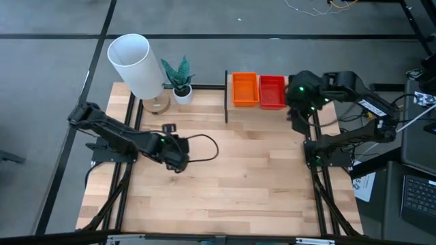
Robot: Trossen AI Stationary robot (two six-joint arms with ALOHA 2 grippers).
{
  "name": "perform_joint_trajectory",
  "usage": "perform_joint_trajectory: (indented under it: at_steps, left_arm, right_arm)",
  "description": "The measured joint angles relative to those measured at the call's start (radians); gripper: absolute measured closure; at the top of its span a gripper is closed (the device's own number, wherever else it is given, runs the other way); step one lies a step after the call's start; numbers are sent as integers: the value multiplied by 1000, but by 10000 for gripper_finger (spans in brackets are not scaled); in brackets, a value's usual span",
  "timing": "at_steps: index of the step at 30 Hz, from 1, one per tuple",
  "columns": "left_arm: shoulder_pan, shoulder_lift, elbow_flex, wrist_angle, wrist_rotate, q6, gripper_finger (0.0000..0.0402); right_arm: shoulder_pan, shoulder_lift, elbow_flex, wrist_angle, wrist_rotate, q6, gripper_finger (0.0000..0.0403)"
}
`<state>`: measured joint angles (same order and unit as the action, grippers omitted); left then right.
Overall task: Stack baskets on shelf by color
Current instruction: Return to Home Position
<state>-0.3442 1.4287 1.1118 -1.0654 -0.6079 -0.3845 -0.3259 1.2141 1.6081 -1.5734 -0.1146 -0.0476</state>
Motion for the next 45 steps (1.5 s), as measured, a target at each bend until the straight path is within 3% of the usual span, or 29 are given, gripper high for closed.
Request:
perform_joint_trajectory:
  at_steps: [3, 6, 14, 17, 21, 24, 26, 31, 33, 38, 45]
  left_arm:
    - [-37, -79, -14, 19, 6, -15, 301]
    - [-65, -203, -103, 152, 20, 54, 301]
    - [-41, -608, -637, 726, 102, 153, 301]
    - [-9, -753, -807, 885, 147, 201, 301]
    - [40, -959, -942, 989, 215, 276, 301]
    - [87, -1086, -988, 990, 233, 343, 301]
    - [122, -1156, -1017, 989, 243, 378, 301]
    - [216, -1252, -1065, 1004, 384, 399, 301]
    - [248, -1262, -1065, 1001, 429, 423, 301]
    - [330, -1267, -1066, 995, 446, 425, 301]
    - [392, -1266, -1066, 986, 515, 421, 301]
  right_arm:
    - [38, -70, -46, 16, -37, 49, 286]
    - [87, -162, -111, 75, -37, 115, 286]
    - [276, -441, -421, 426, -47, 358, 286]
    - [325, -510, -563, 630, -47, 357, 286]
    - [352, -535, -736, 928, -44, 264, 286]
    - [352, -513, -836, 1147, -17, 170, 286]
    - [348, -490, -866, 1254, 59, 90, 286]
    - [326, -419, -864, 1243, 520, -67, 286]
    - [309, -386, -859, 1230, 620, -98, 286]
    - [263, -303, -858, 1188, 571, -111, 286]
    - [245, -266, -858, 1188, 663, -113, 286]
